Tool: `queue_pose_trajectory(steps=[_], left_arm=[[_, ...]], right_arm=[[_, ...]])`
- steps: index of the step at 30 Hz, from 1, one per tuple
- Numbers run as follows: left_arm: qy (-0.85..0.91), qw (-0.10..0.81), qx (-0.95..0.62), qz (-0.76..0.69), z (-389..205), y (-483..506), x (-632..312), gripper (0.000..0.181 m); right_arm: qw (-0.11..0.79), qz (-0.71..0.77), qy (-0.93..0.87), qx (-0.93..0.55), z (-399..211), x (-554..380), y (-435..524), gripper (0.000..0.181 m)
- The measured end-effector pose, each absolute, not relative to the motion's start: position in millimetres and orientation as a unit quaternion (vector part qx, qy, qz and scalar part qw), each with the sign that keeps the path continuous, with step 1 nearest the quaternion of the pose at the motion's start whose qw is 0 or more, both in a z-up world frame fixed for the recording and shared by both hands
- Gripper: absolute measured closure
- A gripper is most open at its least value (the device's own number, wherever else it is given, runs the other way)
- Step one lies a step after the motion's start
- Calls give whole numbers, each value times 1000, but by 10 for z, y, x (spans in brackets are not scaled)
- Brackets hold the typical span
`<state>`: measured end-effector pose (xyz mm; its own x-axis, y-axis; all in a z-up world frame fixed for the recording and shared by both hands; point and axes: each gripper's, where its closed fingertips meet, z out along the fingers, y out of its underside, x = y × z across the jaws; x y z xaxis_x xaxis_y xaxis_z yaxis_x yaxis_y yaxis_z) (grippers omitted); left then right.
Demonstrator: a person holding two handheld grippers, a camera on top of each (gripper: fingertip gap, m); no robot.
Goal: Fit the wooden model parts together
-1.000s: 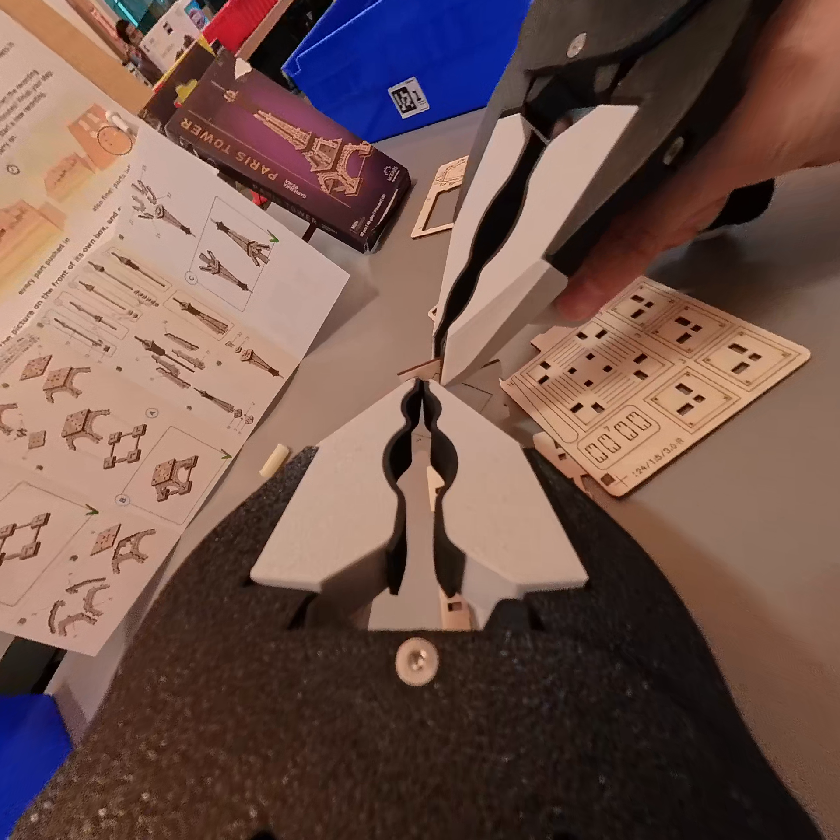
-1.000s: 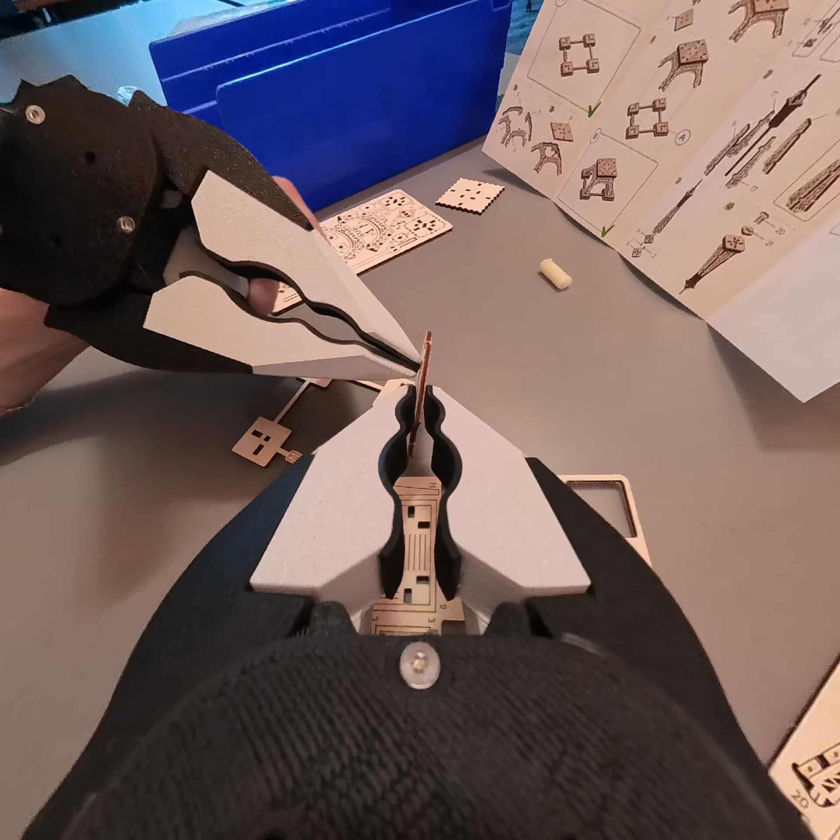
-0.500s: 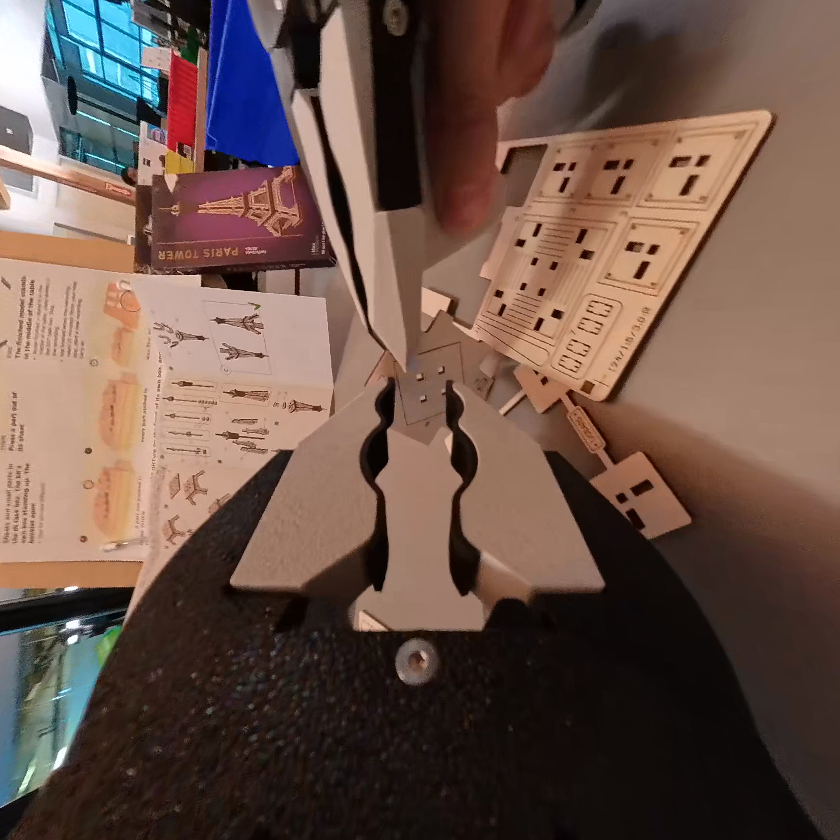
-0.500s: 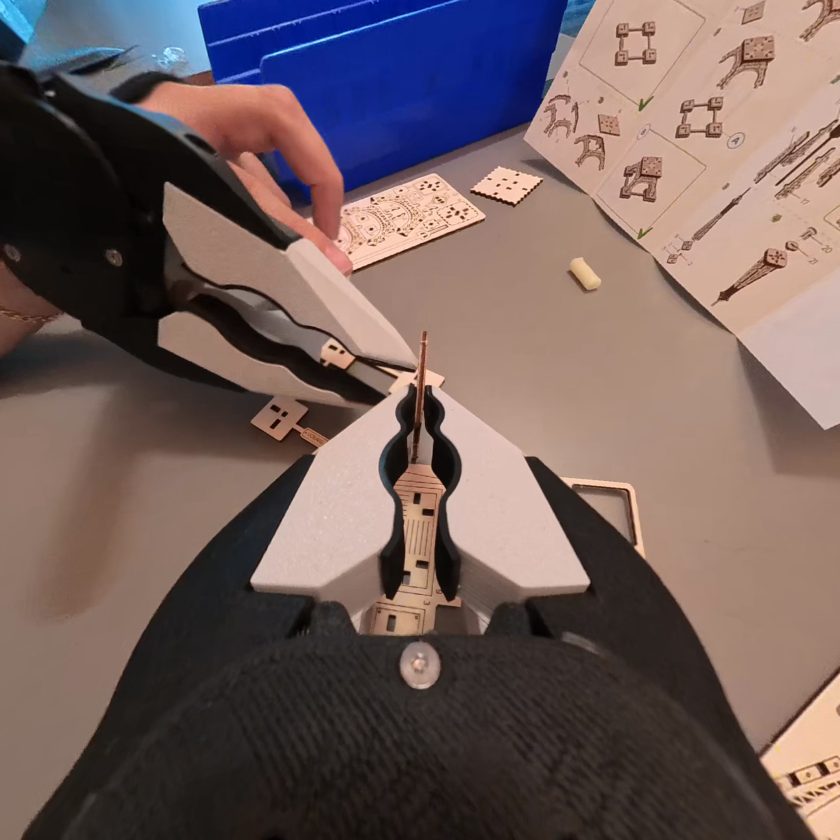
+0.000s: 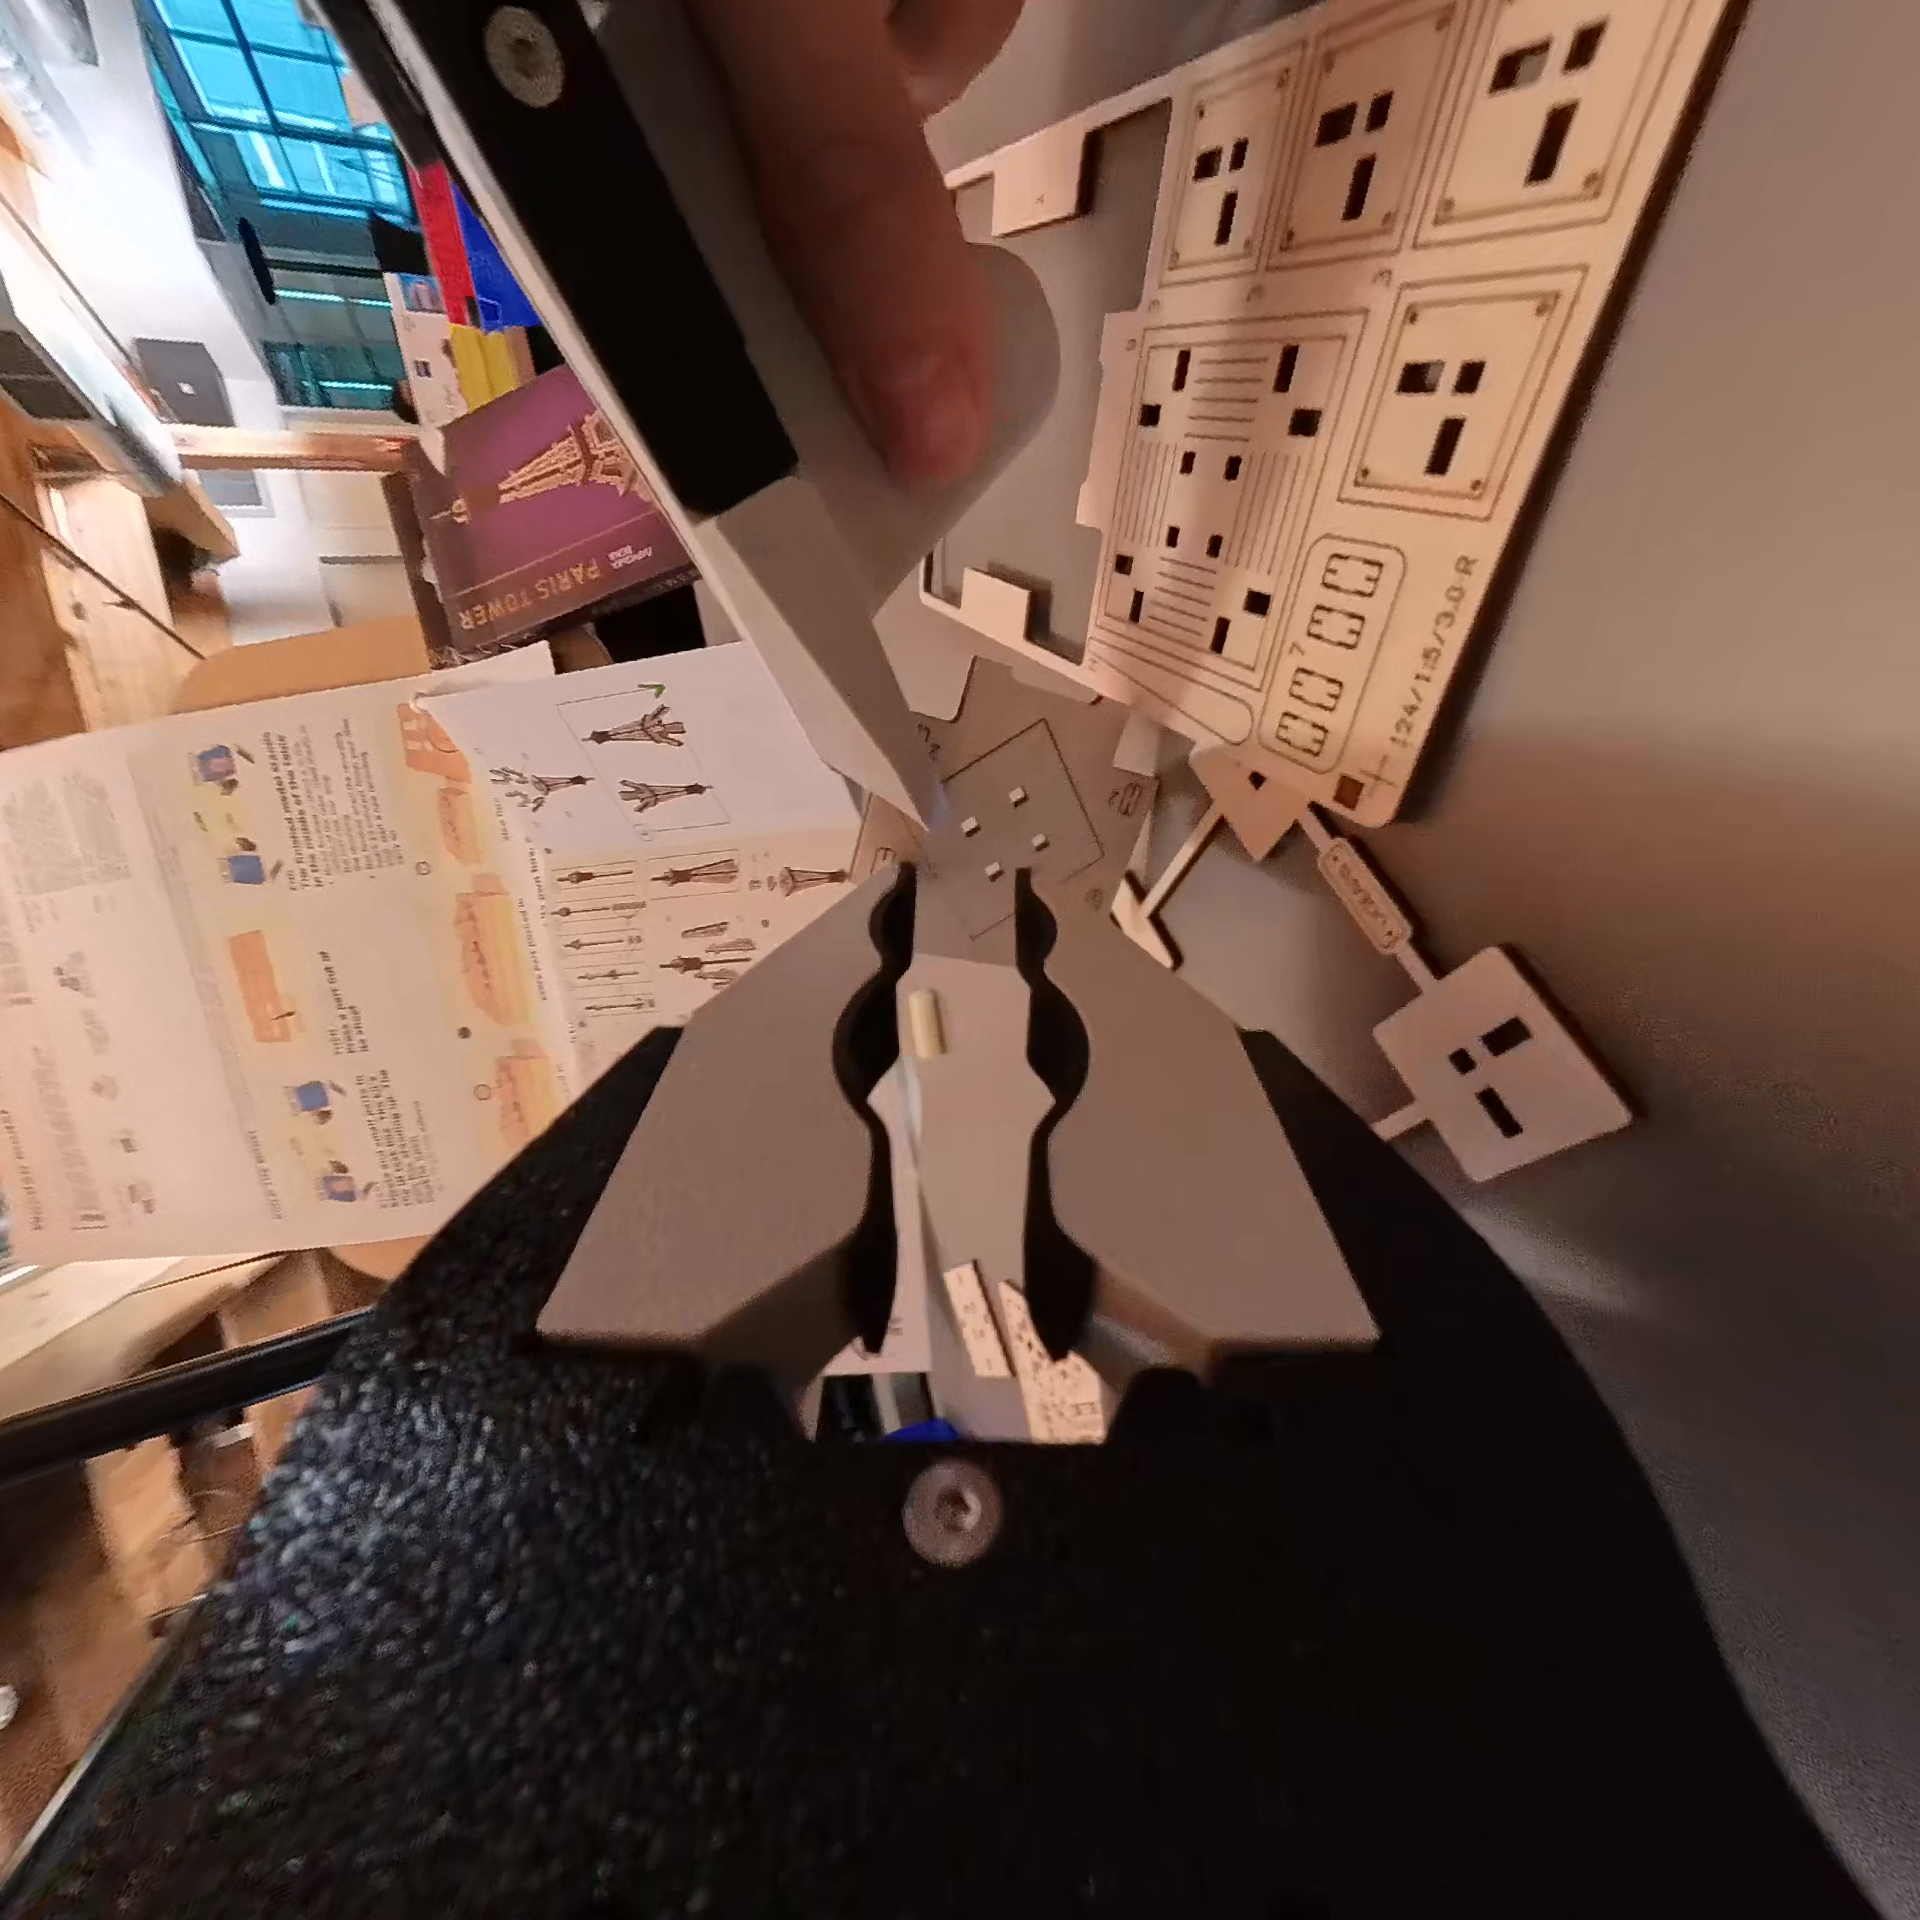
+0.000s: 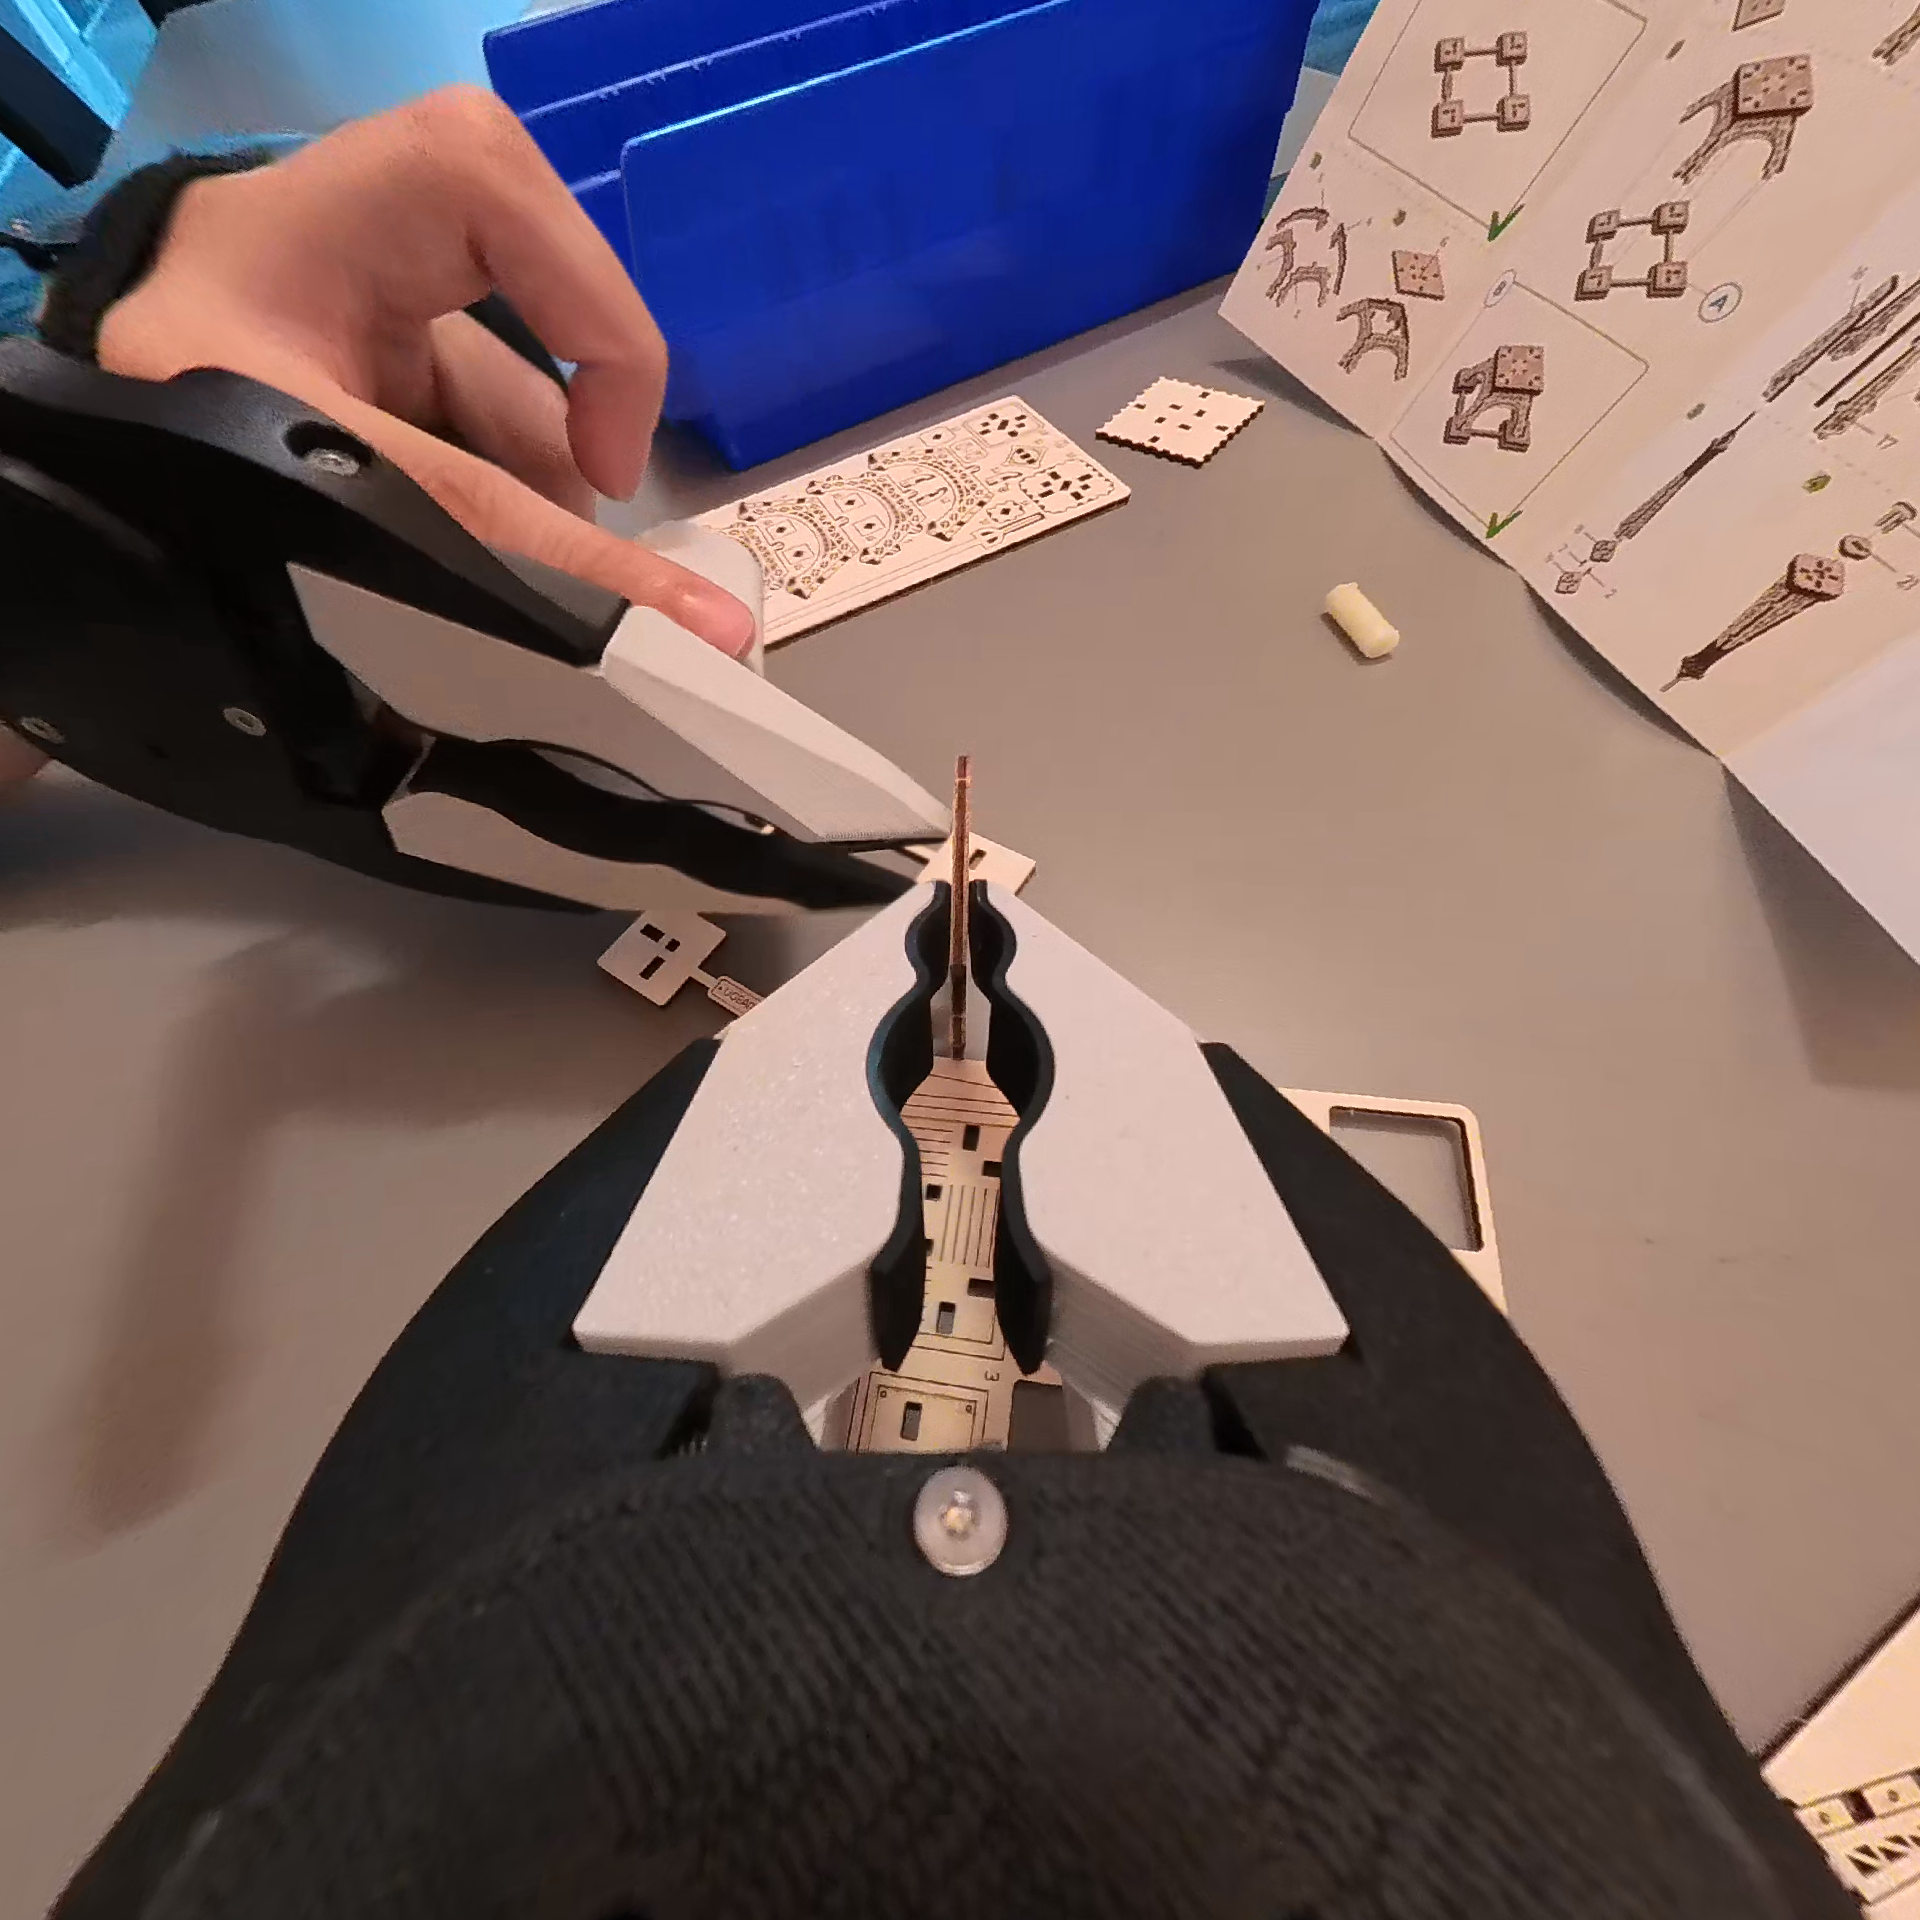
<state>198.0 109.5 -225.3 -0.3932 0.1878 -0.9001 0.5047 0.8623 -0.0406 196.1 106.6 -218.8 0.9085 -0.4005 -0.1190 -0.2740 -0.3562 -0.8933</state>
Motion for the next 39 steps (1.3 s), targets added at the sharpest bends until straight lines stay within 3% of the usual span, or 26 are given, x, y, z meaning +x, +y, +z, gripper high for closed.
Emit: queue_pose_trajectory(steps=[6,19,22,27,33,34,39], left_arm=[[787,546,255,-127,-2213,1066,1998,176],[790,536,280,-100,-2242,1080,2028,154],[807,521,215,-176,-2141,1045,2015,145],[813,502,98,-277,-1901,1063,2102,148],[795,543,167,-214,-1908,1043,2088,150],[797,538,172,-213,-1927,1035,2072,141],[792,547,187,-199,-1944,1029,2086,140]], right_arm=[[532,-44,211,-819,-2191,1949,1072,181],[539,-11,233,-810,-2198,1961,1029,180],[540,-13,231,-809,-2198,1960,1031,180],[537,-29,211,-816,-2192,1939,1047,181],[528,-50,202,-823,-2189,1934,1070,181],[531,-45,204,-821,-2189,1932,1066,181],[537,-26,214,-815,-2193,1921,1074,181]])
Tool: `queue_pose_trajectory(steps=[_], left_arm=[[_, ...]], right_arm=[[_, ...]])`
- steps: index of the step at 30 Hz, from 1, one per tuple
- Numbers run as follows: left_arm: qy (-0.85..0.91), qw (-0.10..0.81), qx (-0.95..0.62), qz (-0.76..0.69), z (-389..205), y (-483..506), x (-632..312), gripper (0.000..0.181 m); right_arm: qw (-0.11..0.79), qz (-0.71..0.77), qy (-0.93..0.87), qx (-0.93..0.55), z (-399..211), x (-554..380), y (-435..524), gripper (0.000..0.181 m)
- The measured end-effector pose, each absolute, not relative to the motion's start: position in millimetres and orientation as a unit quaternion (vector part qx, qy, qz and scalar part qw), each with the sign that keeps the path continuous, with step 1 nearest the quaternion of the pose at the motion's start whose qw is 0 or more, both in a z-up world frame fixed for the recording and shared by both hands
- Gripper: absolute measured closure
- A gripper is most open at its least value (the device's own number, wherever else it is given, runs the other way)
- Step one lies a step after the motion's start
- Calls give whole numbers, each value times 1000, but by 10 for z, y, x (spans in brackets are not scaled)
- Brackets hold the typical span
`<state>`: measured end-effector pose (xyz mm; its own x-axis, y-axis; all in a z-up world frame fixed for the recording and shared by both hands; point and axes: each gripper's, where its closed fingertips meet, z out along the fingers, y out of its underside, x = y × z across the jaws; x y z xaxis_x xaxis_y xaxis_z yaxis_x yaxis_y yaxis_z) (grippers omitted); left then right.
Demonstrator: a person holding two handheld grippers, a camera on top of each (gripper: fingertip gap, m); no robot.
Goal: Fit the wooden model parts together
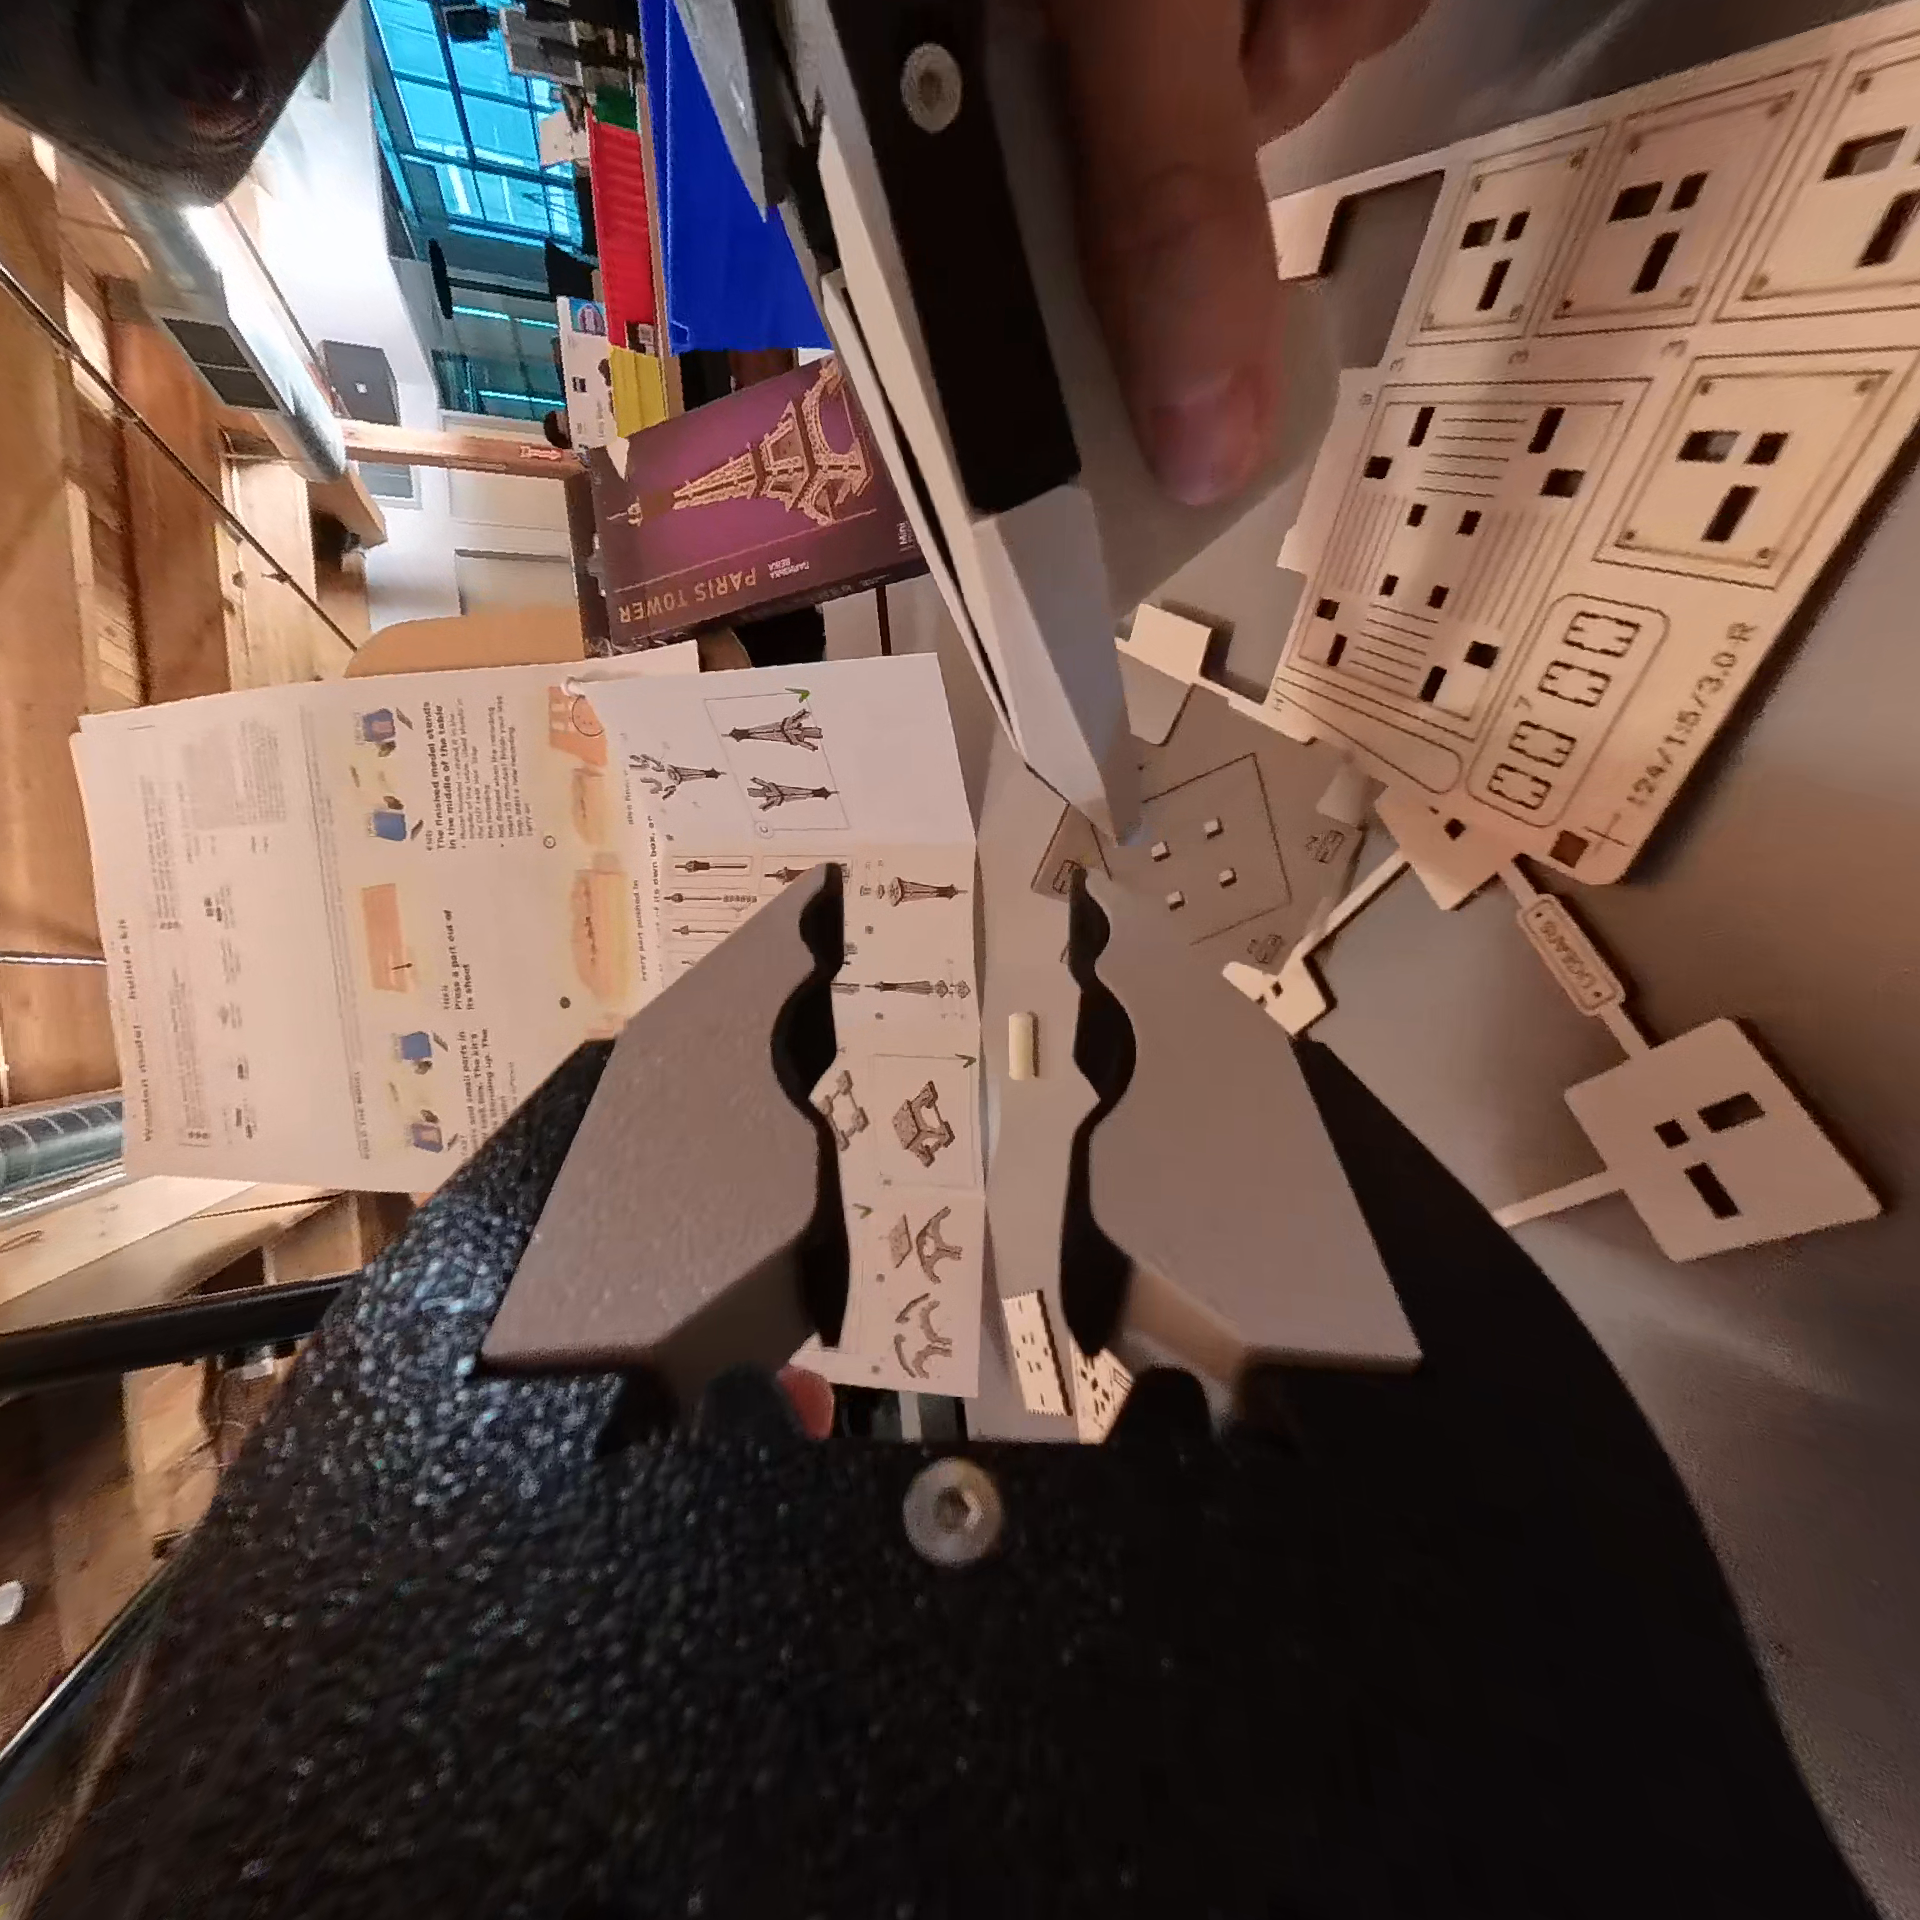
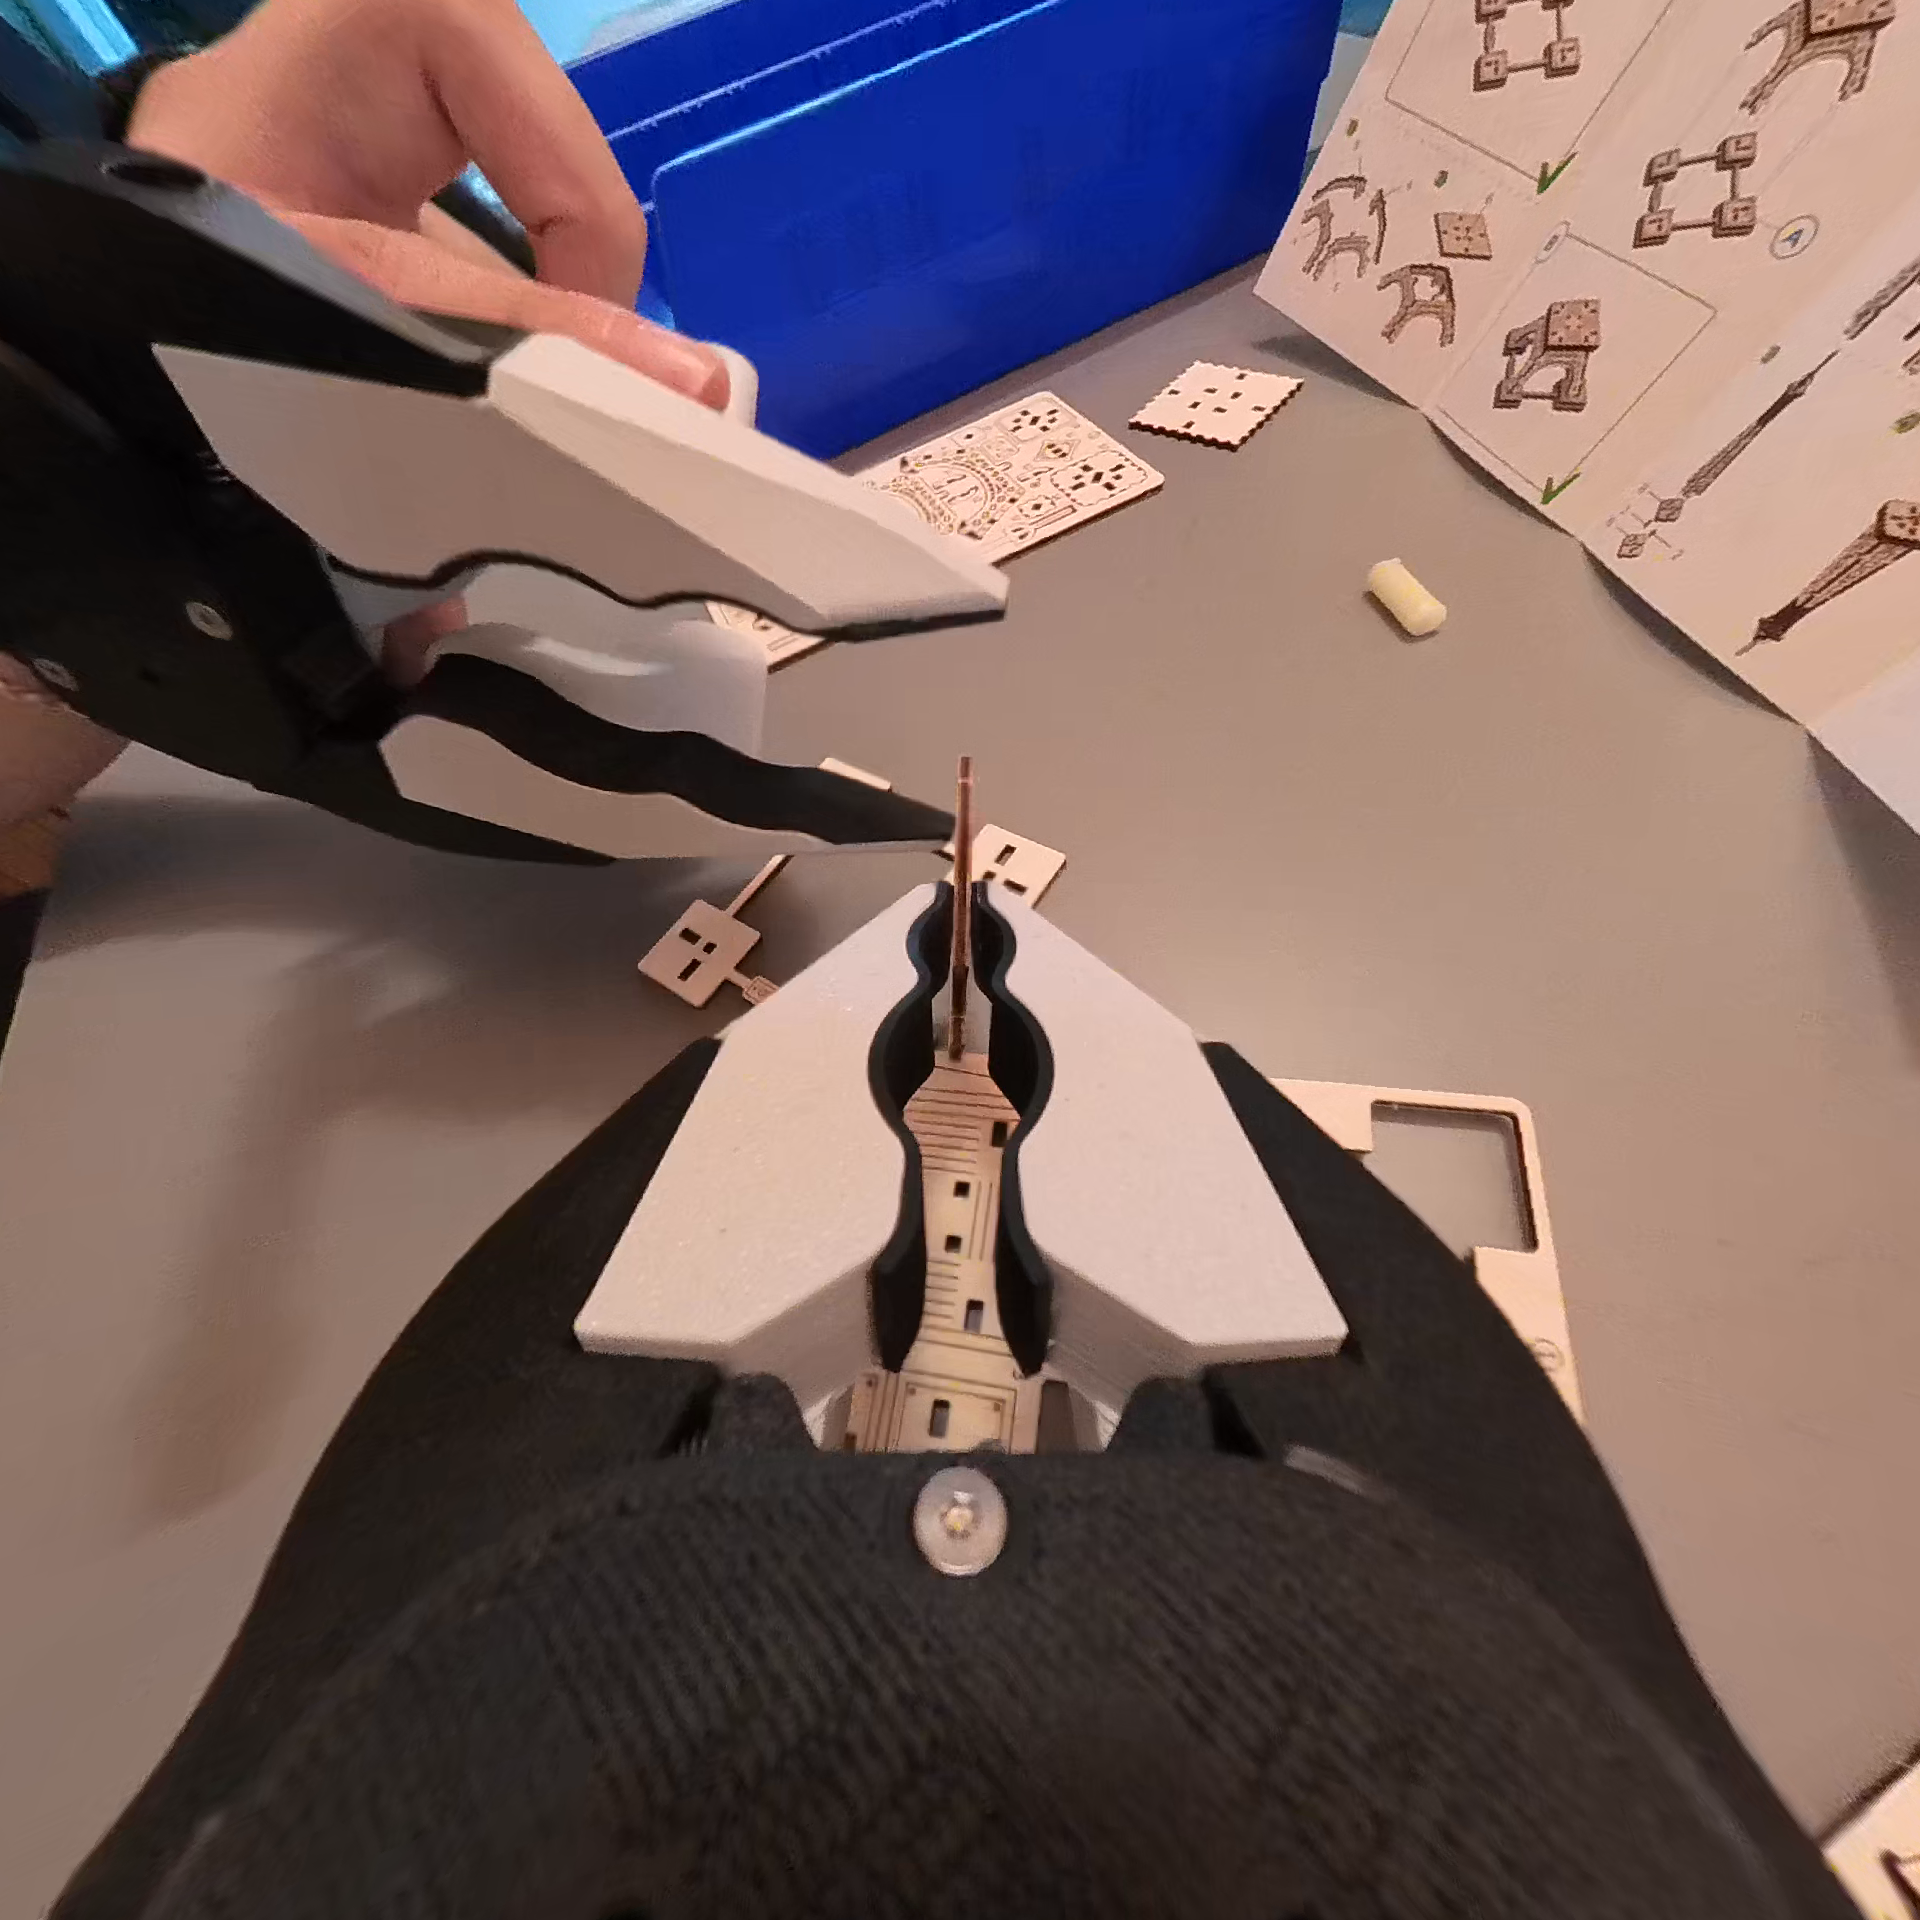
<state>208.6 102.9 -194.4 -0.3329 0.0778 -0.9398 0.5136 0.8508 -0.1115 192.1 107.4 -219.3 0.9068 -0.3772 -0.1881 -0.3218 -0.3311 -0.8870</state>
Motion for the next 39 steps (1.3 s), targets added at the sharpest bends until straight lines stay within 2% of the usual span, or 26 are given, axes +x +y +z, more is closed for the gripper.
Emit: queue_pose_trajectory(steps=[5,15,28,39], left_arm=[[783,556,205,-190,-1952,1017,2088,142],[765,574,238,-169,-1862,977,2111,126],[763,569,257,-169,-1855,974,2100,128],[766,516,346,-165,-1926,934,2098,135]], right_arm=[[541,-22,214,-813,-2192,1926,1068,181],[542,-13,219,-811,-2195,1932,1056,181],[542,-21,215,-812,-2194,1928,1074,181],[533,-23,207,-820,-2207,1940,1065,180]])
